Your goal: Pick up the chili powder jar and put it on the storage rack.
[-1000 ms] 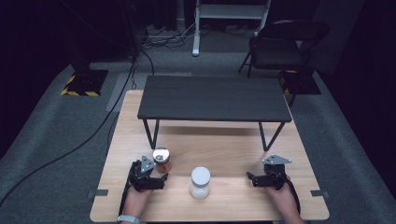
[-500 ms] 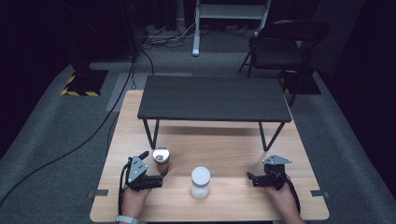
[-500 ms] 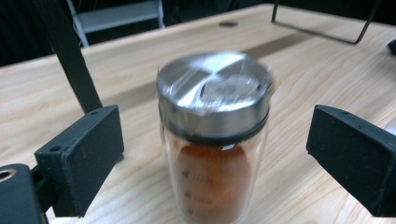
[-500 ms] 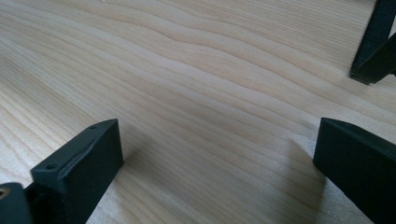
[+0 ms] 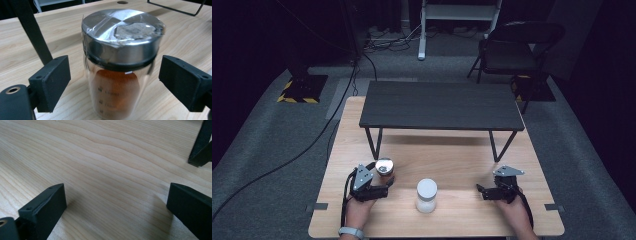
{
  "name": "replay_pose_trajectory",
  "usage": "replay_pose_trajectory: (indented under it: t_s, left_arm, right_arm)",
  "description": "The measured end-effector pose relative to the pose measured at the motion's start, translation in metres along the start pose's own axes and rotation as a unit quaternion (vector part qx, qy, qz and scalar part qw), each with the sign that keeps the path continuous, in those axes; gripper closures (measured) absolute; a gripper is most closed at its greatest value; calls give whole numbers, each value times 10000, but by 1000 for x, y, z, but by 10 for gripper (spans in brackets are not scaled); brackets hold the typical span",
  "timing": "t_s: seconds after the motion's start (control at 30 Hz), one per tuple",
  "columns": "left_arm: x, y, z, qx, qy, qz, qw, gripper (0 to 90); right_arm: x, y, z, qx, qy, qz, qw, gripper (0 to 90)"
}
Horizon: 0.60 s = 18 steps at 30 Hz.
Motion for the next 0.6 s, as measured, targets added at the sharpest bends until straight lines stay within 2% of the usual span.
replay_pose_trajectory:
  t_s: [0.2,0.3,0.43,0.6]
  left_arm:
    - [-1,1,8,12,-77,-17,10000,149]
    - [-3,0,12,-11,-71,61,10000,213]
    - [0,-4,14,-132,-72,-20,9999,298]
    - [-1,-6,15,-183,-31,-65,9998,300]
  right_arm:
    - [-1,0,0,-14,-8,-11,10000,33]
    - [-2,0,0,-24,0,13,10000,38]
    - [-2,0,0,-26,-8,15,10000,40]
    - [-3,-1,-2,-26,13,-16,10000,42]
Point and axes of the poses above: each handheld gripper's, and its own axes: z roughly forward along the jaws, y roughly out of its top, x roughly to its left, the point moved 7 cm from there along z, roughly forward along the jaws, and after that the axes turned 2 degrees about y, right-handed, at the moved point
